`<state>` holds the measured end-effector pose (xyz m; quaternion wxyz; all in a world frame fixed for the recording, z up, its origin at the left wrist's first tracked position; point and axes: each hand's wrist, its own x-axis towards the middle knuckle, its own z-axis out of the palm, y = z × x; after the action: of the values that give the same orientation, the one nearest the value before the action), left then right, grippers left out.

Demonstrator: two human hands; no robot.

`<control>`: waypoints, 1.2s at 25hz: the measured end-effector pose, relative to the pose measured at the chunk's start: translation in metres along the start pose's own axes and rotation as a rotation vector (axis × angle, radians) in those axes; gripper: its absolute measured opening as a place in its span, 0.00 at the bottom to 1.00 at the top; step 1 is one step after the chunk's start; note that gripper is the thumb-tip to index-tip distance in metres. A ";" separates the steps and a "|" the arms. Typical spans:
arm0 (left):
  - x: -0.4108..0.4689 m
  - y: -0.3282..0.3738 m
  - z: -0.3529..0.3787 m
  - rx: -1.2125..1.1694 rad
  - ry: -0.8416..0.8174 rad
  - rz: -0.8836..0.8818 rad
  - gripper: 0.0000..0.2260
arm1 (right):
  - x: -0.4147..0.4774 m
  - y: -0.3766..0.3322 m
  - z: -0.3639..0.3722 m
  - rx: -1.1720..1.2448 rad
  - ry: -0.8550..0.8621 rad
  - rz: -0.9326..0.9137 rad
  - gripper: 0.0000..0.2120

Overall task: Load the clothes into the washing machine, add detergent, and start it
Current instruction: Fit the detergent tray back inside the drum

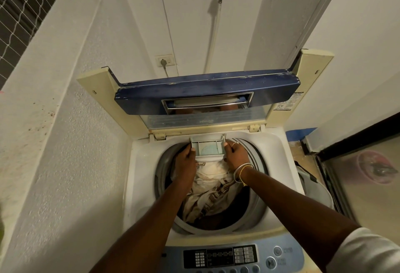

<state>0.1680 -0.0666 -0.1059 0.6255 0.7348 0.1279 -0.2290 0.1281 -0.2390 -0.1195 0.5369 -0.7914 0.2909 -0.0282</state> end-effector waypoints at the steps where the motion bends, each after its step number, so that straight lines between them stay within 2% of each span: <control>1: 0.000 0.001 -0.001 -0.012 -0.005 -0.016 0.16 | 0.000 0.000 0.000 -0.001 -0.003 -0.002 0.10; 16: -0.003 0.003 -0.004 -0.084 -0.013 -0.073 0.18 | -0.013 -0.008 -0.002 -0.068 0.061 -0.129 0.12; 30: 0.002 0.010 -0.004 0.020 -0.001 -0.061 0.18 | -0.002 -0.012 -0.003 -0.054 0.032 0.011 0.16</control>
<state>0.1755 -0.0646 -0.0978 0.6110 0.7367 0.1476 -0.2494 0.1310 -0.2379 -0.1070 0.5109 -0.8034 0.3044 -0.0298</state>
